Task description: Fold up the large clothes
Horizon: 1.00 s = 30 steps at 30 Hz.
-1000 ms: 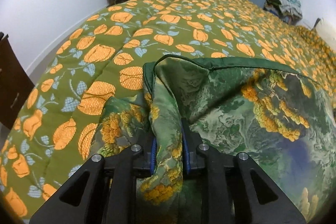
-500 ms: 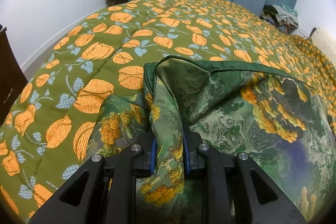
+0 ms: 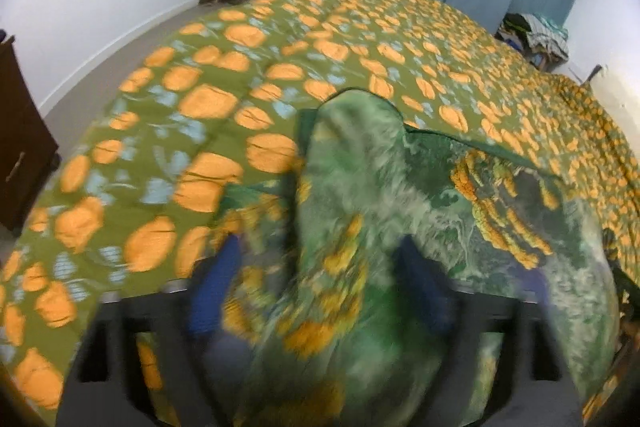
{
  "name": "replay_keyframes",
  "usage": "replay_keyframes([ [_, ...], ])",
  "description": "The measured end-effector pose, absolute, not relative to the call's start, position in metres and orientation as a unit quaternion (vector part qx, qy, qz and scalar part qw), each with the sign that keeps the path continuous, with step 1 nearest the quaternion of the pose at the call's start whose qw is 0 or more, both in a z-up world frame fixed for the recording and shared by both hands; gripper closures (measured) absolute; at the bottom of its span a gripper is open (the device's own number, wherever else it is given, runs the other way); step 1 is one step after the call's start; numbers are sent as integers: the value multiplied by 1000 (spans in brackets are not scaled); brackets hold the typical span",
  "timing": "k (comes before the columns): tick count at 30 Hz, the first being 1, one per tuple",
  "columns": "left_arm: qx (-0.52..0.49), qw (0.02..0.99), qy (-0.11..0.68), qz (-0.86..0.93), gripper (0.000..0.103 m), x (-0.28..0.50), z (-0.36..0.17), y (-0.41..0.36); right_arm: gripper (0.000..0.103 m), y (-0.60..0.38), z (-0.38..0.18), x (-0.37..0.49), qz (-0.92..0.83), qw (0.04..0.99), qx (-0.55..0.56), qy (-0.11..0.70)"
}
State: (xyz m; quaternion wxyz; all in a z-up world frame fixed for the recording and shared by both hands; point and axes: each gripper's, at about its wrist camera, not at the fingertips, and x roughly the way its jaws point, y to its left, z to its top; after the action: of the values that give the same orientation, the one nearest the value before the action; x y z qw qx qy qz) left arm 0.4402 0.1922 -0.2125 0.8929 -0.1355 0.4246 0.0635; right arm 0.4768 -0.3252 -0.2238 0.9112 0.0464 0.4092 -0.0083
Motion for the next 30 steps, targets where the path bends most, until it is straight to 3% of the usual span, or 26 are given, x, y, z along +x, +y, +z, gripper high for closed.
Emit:
replay_keyframes([
  [2,-133,895,419,69,12,425,-197,198,53,-335,-204,470,-8,913,62,403],
  [3,-134,896,419,65,12,420,-193,200,50,-338,-192,462,-6,919,66,388],
  [8,-99,904,414,31,8,386,-168,185,50,-323,-151,414,55,932,37,357],
  [13,-98,897,431,2,7,360,-169,164,50,-290,-175,369,149,903,18,404],
  [16,-71,888,454,-3,7,349,-173,141,51,-296,-200,362,110,896,3,431],
  [20,-27,890,453,-34,7,341,-159,101,50,-329,-194,347,-23,918,23,395],
  [25,1,888,443,-120,3,361,-141,35,50,-315,-167,309,45,954,42,292],
  [30,43,851,493,-175,3,417,-177,-30,50,-297,-198,320,105,940,25,323],
])
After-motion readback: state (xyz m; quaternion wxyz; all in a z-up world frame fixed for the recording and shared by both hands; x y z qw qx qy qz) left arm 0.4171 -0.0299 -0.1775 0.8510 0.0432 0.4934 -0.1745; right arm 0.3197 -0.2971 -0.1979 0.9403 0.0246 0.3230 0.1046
